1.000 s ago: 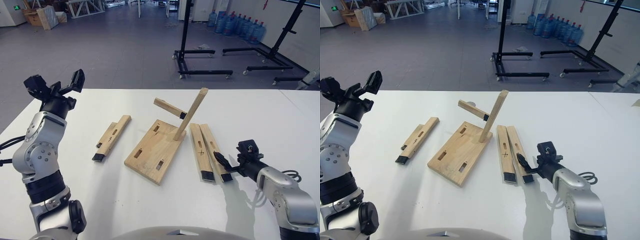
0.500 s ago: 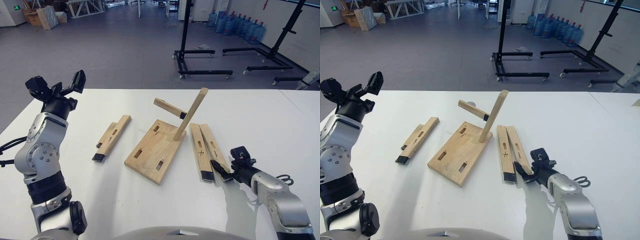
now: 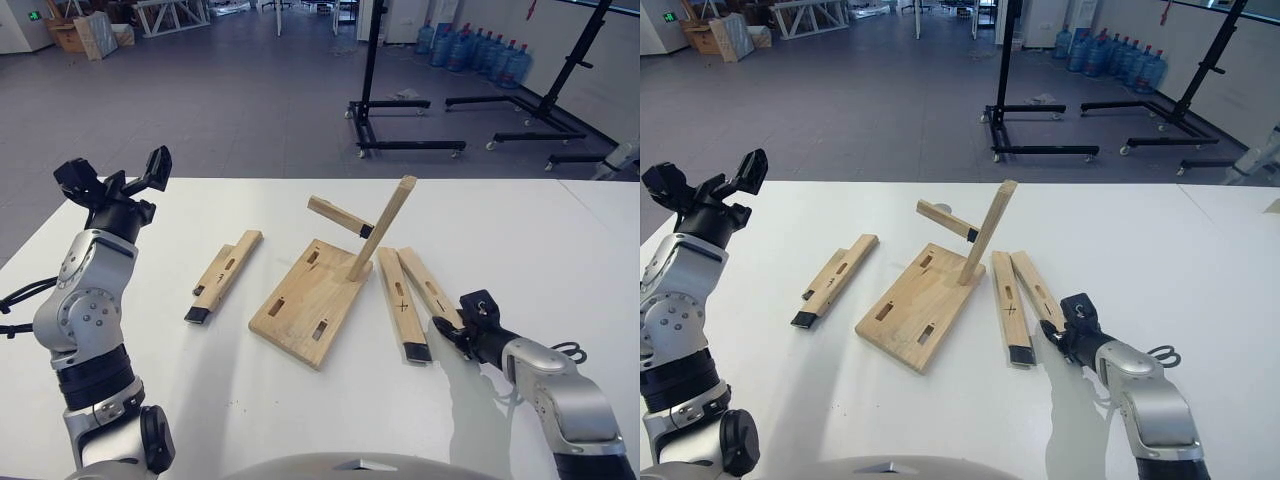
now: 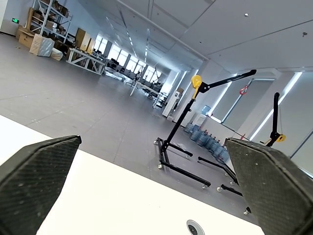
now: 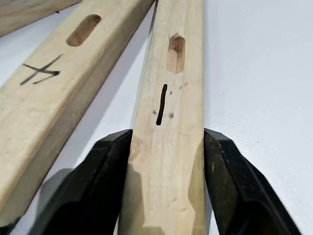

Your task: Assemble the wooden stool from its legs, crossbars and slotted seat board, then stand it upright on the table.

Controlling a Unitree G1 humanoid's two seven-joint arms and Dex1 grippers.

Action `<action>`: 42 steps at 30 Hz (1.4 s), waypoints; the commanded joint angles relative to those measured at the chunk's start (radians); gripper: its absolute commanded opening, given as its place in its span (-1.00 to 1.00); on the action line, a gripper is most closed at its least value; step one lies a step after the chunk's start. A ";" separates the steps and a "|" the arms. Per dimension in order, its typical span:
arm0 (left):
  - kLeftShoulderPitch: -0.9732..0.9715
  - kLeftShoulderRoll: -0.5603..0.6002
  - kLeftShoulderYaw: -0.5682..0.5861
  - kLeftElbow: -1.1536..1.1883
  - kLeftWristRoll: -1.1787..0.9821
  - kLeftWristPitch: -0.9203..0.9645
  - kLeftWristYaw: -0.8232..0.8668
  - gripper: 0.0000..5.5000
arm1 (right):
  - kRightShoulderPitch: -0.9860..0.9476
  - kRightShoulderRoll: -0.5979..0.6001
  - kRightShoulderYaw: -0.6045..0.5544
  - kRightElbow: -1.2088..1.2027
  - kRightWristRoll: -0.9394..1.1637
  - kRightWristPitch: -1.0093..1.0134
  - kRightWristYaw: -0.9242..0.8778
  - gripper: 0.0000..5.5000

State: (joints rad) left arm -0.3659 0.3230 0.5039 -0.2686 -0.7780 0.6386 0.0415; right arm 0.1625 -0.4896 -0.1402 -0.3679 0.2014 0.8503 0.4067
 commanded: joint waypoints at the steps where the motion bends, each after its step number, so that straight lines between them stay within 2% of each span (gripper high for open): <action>1: 0.001 0.014 -0.006 0.019 0.011 -0.003 -0.014 0.96 | -0.028 -0.011 -0.025 -0.002 0.035 0.037 0.016 -0.25; 3: 0.012 0.032 -0.011 0.015 0.008 0.006 -0.042 0.96 | -0.075 -0.019 -0.063 0.010 0.062 0.055 0.024 -0.25; 8: 0.031 0.117 -0.017 0.015 -0.067 0.027 -0.257 0.96 | -0.336 -0.083 -0.289 0.093 0.174 0.017 0.025 -0.25; 12: -0.032 0.185 0.023 -0.021 -0.373 0.137 -0.456 0.96 | -0.686 -0.174 -0.438 0.168 0.393 0.025 0.098 -0.25; 13: -0.064 0.177 0.006 -0.028 -0.449 0.163 -0.478 0.96 | -0.756 -0.175 -0.435 0.140 0.479 0.055 0.132 -0.25; 15: -0.112 0.133 -0.060 -0.050 -0.562 0.194 -0.499 0.96 | -0.863 -0.100 -0.383 0.088 0.687 0.136 0.173 -0.25; 17: -0.140 0.087 -0.104 -0.050 -0.655 0.203 -0.486 0.96 | -0.867 -0.018 -0.313 0.048 0.808 0.177 0.180 -0.25; 20: -0.165 0.046 -0.145 -0.021 -0.722 0.196 -0.446 0.96 | -0.728 0.040 -0.181 -0.041 0.846 0.180 0.204 -0.25; 23: -0.180 0.037 -0.130 0.049 -0.802 0.186 -0.375 0.96 | -0.671 0.068 -0.150 -0.048 0.882 0.167 0.200 -0.25; 31: -0.168 0.020 -0.200 0.080 -0.930 0.218 -0.300 0.96 | -0.692 0.150 -0.032 -0.055 0.934 0.134 0.170 -0.25; 42: -0.197 0.051 -0.271 0.078 -1.048 0.252 -0.266 0.96 | -0.716 0.175 0.038 -0.036 0.972 0.130 0.144 -0.25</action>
State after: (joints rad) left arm -0.5275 0.3542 0.2483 -0.2008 -1.7997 0.8666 -0.2376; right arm -0.5439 -0.3167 -0.1114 -0.3981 1.1543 0.9788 0.5612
